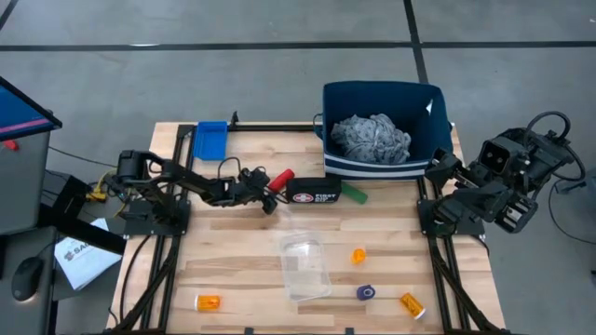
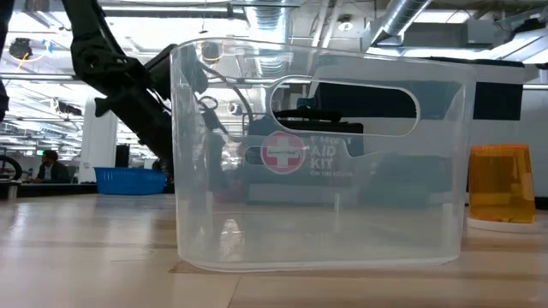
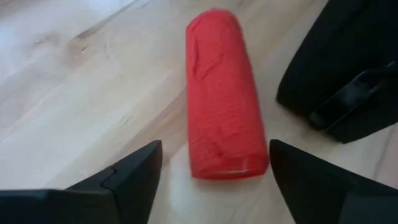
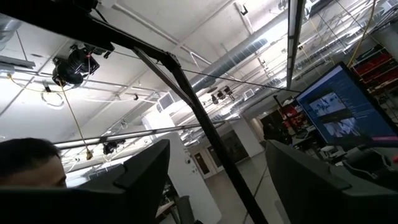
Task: Pick & place medical supplies in basket/bin
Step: Put the red bandage into the transparent bin
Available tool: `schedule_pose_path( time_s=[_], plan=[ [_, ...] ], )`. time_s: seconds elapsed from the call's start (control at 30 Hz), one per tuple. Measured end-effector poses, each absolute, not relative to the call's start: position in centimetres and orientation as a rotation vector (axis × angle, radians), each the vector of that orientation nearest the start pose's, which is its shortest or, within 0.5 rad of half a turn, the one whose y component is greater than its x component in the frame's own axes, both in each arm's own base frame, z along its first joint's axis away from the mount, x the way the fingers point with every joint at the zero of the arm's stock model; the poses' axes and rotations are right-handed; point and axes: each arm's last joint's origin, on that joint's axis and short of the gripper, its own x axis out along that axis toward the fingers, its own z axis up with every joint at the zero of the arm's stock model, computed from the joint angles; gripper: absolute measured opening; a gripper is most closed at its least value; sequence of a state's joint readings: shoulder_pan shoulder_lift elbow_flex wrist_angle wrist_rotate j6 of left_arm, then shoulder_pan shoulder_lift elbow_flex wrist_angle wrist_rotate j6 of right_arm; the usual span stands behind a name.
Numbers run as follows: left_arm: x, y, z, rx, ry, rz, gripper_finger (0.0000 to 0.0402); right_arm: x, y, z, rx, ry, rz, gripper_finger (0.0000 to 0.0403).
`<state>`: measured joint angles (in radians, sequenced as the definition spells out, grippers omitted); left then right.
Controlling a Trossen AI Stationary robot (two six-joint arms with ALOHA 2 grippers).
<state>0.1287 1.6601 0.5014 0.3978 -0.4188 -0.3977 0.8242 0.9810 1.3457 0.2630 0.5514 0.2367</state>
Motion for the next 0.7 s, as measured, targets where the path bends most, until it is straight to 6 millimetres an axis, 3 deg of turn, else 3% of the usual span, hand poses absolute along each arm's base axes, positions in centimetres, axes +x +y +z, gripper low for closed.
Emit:
schedule_pose_path(
  time_s=[0.23,0.43,0.57,0.7],
  plan=[
    [26.1,4.6,10.2,-0.261,0.64,0.662,0.016,11.7,10.4,52.0,0.625,-0.45,0.322,0.0262],
    [25.7,4.5,11.7,-0.271,0.616,0.661,0.0059,11.8,10.4,51.9,0.623,-0.436,0.294,0.0262],
    [24.8,4.4,14.0,-0.276,0.593,0.657,0.0035,11.8,10.4,51.9,0.622,-0.436,0.294,0.0262],
    [23.0,3.9,16.4,-0.274,0.603,0.644,0.0047,11.8,10.4,51.9,0.622,-0.436,0.294,0.0262]
  ],
)
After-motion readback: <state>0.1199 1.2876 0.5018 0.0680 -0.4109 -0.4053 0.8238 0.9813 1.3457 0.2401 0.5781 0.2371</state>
